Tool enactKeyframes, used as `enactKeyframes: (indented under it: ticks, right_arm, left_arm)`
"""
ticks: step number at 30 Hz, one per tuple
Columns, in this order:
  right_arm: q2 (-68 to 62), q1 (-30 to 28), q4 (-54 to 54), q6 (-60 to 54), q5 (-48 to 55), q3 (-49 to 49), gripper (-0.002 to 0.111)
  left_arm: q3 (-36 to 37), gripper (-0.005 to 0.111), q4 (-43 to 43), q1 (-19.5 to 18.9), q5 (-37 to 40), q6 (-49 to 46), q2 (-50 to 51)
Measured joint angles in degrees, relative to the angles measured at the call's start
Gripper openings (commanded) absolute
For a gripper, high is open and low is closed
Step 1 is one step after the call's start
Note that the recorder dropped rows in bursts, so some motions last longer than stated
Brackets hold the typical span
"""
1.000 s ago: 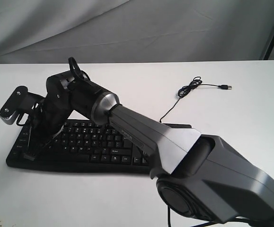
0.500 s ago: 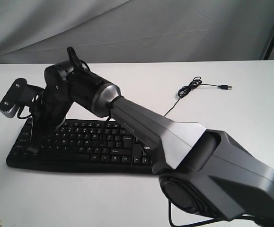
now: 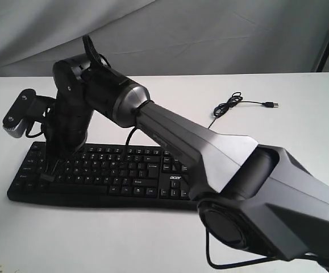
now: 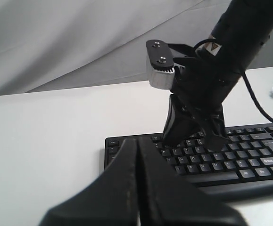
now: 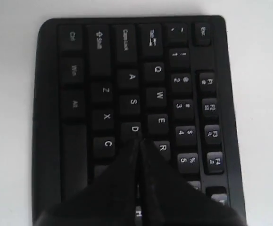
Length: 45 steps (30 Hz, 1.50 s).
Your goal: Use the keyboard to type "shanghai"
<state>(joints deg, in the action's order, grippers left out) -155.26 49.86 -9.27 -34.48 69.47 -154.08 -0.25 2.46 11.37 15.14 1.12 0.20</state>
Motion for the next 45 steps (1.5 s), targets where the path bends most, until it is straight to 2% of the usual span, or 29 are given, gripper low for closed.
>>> enactKeyframes:
  ticks: [4,9,14,21,45]
  right_arm:
    - [3.9,-0.6,0.6,0.0,-2.0,9.1,0.000]
    - [12.0,-1.0,2.3,-0.2,-9.6,24.1,0.000]
    - [15.5,-1.7,1.1,-0.1,-13.8,31.4,0.000]
    - [15.2,-2.2,-2.7,-2.1,-18.9,33.1,0.000]
    - [13.0,-2.8,-4.0,-2.5,-19.3,33.1,0.000]
  left_arm:
    - [0.0,0.000,0.0,0.0,0.0,0.0,0.0]
    - [0.0,0.000,0.0,0.0,0.0,0.0,0.0]
    - [0.0,0.000,0.0,0.0,0.0,0.0,0.0]
    - [0.0,0.000,0.0,0.0,0.0,0.0,0.0]
    - [0.0,0.000,0.0,0.0,0.0,0.0,0.0]
